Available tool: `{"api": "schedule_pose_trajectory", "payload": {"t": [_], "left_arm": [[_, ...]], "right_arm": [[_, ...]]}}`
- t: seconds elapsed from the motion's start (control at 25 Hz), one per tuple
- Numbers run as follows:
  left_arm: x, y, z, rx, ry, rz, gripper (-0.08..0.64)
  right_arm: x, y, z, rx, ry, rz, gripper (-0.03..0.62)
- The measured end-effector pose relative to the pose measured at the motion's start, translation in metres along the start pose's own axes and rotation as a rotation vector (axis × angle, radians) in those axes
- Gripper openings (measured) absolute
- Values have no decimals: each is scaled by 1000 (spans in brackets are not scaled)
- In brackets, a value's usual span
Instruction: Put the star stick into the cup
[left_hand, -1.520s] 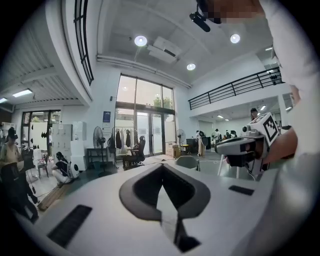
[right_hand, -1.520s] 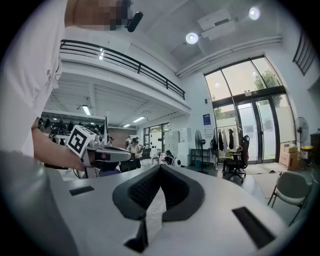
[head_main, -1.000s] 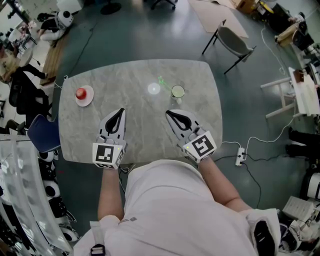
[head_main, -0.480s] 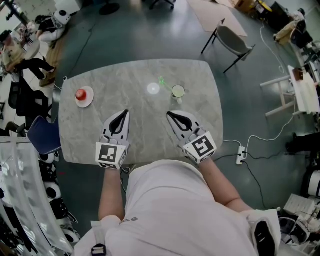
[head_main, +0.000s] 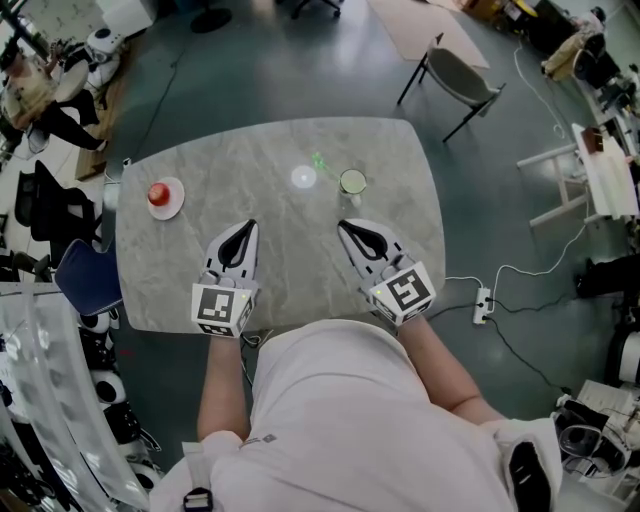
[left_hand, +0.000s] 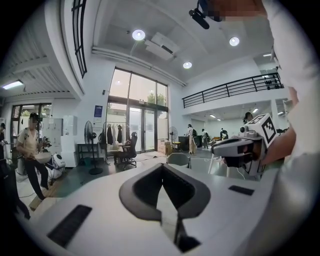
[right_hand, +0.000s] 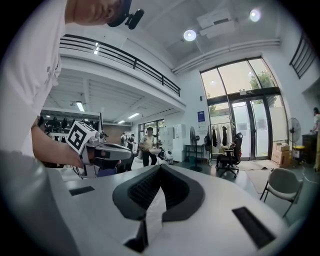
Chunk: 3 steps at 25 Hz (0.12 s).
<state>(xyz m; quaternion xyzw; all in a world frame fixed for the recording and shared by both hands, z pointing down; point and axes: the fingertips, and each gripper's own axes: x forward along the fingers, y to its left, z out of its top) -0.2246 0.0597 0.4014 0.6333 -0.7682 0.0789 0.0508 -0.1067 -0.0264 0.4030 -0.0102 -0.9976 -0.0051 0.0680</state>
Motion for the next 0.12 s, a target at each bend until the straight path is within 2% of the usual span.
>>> {"api": "schedule_pose_trajectory", "payload": {"t": [0.12], "left_arm": [[1, -1, -1, -5, 3, 0, 3]], "right_arm": [[-2, -2, -2, 4, 1, -8, 9]]}}
